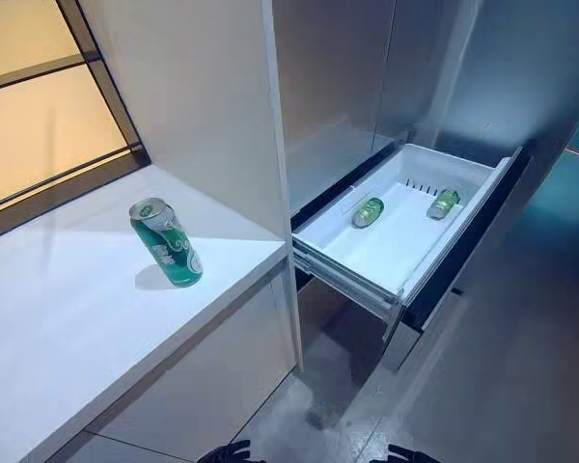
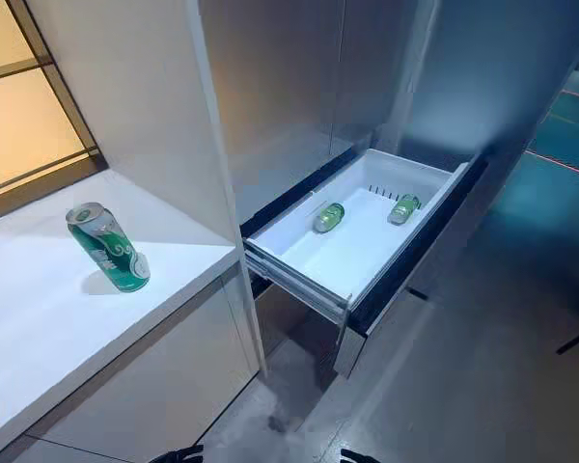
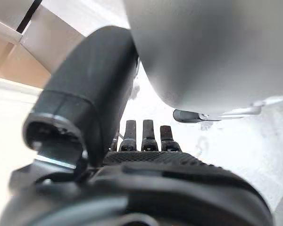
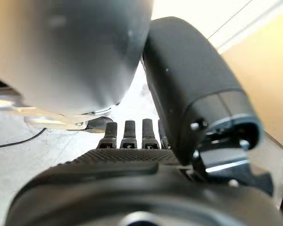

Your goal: Put drinks into fridge and close the fridge

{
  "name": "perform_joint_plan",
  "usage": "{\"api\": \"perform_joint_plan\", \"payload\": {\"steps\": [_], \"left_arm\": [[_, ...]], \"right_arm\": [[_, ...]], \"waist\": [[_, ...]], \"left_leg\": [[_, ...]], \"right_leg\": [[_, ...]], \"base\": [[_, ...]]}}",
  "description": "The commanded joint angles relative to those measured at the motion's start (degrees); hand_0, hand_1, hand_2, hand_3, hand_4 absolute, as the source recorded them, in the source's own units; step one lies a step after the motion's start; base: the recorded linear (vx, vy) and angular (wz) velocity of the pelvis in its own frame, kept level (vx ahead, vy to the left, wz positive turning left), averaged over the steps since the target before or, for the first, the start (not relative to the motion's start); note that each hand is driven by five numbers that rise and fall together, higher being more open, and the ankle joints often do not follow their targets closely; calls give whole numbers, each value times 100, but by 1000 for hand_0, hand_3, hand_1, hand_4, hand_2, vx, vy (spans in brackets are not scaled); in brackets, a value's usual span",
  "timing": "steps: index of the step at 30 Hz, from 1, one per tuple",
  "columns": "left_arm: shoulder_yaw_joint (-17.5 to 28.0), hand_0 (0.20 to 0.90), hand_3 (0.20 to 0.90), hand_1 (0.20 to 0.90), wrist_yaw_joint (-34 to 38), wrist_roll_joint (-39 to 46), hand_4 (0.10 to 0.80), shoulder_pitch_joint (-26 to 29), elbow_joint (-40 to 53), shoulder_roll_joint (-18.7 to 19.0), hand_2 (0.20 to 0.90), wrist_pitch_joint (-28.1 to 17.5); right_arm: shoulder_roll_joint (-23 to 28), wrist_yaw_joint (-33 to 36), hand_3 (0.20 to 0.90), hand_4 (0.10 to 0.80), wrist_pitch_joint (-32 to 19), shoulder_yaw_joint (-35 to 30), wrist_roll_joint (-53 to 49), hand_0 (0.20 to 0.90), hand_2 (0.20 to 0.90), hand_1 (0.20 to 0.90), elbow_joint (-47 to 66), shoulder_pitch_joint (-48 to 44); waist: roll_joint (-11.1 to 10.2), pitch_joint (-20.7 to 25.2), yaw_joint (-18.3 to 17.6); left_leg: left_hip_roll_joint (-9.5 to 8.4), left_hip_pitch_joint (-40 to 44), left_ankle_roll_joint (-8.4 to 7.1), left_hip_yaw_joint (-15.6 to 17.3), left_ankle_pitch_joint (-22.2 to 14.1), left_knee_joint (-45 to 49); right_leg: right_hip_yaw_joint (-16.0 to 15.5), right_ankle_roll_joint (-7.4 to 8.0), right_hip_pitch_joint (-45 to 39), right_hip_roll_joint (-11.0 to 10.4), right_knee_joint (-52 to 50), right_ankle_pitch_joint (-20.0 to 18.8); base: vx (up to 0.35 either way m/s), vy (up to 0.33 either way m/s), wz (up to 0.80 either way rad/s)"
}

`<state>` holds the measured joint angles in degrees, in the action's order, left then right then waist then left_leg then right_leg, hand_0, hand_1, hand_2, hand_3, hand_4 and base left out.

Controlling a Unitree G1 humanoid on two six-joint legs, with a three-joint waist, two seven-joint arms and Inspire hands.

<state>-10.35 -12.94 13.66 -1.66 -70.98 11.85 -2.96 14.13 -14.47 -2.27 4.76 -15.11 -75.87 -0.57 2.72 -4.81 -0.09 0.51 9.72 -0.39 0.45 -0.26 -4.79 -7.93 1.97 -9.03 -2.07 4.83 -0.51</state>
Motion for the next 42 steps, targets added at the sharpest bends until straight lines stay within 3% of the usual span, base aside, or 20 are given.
{"api": "perform_joint_plan", "payload": {"steps": [1, 12, 15, 20, 23, 26, 31, 34, 37, 42], "left_arm": [[-21, 900, 900, 900, -35, -17, 800, 187, -276, -43, 900, -46], [0, 900, 900, 900, -81, 14, 800, 226, -272, -31, 900, -267], [-57, 900, 900, 900, -489, 109, 800, 263, -150, -6, 900, -500], [-245, 900, 900, 900, -1670, 218, 800, 362, 375, 76, 900, -369], [-431, 900, 900, 900, -2647, 620, 800, 505, 1613, 244, 900, 100], [-606, 900, 900, 900, -3017, 1070, 800, 679, 2773, 545, 900, 278], [-621, 900, 900, 900, -3062, 1708, 800, 1109, 4575, 1058, 900, 469], [-357, 900, 900, 900, -2942, 2352, 800, 1405, 6756, 1488, 900, 824], [-141, 900, 900, 900, -2331, 2880, 800, 1490, 7792, 1591, 900, 404], [272, 900, 900, 900, -2109, 3976, 800, 1539, 8598, 1265, 900, -245]], "right_arm": [[50, -183, 900, 800, 15, 159, 158, 900, 900, 900, -235, -178], [59, -200, 900, 800, 38, 152, 170, 900, 900, 900, -207, -184], [79, -194, 900, 800, 71, 174, 221, 900, 900, 900, -191, -198], [156, -206, 900, 800, 172, 194, 255, 900, 900, 900, -95, -251], [259, -250, 900, 800, 320, 215, 261, 900, 900, 900, 64, -317], [360, -297, 900, 800, 389, 217, 275, 900, 900, 900, 100, -380], [419, -312, 900, 800, 280, 249, 245, 900, 900, 900, 19, -406], [386, -285, 900, 800, 96, 187, 254, 900, 900, 900, -93, -348], [332, -252, 900, 800, -63, 166, 286, 900, 900, 900, -221, -279], [169, -190, 900, 800, -209, 277, 347, 900, 900, 900, -367, -202]], "waist": [[-95, 0, 109], [-113, -2, 85], [-100, 13, 72], [-60, -3, 60], [-3, -41, 62], [37, -71, 74], [71, -107, 108], [90, -94, 177], [95, -44, 224], [70, 83, 250]], "left_leg": [[-381, -227, 142, 152, -470, 366], [-365, -228, 140, 178, -462, 362], [-358, -219, 126, 190, -459, 341], [-345, -234, 111, 202, -444, 341], [-330, -246, 109, 207, -420, 314], [-318, -268, 120, 197, -410, 318], [-337, -293, 147, 122, -402, 330], [-364, -273, 189, 14, -417, 281], [-388, -232, 220, -70, -427, 218], [-385, -109, 236, -160, -451, 111]], "right_leg": [[-332, 83, 253, 68, -684, 658], [-306, 73, 262, 84, -697, 666], [-286, 85, 263, 89, -681, 657], [-265, 110, 295, 83, -696, 636], [-236, 134, 343, 83, -716, 614], [-201, 144, 384, 89, -742, 599], [-161, 135, 395, 97, -752, 587], [-152, 116, 351, 105, -719, 604], [-141, 108, 300, 123, -679, 623], [-92, 73, 177, 174, -605, 675]], "base": [[0, -4, 5], [-2, -4, 6], [0, 0, 0], [-8, 5, 0], [-42, 28, 0], [-46, 19, 0], [-16, 5, 0], [0, 0, 0], [13, -7, 1], [53, -28, 2]]}}
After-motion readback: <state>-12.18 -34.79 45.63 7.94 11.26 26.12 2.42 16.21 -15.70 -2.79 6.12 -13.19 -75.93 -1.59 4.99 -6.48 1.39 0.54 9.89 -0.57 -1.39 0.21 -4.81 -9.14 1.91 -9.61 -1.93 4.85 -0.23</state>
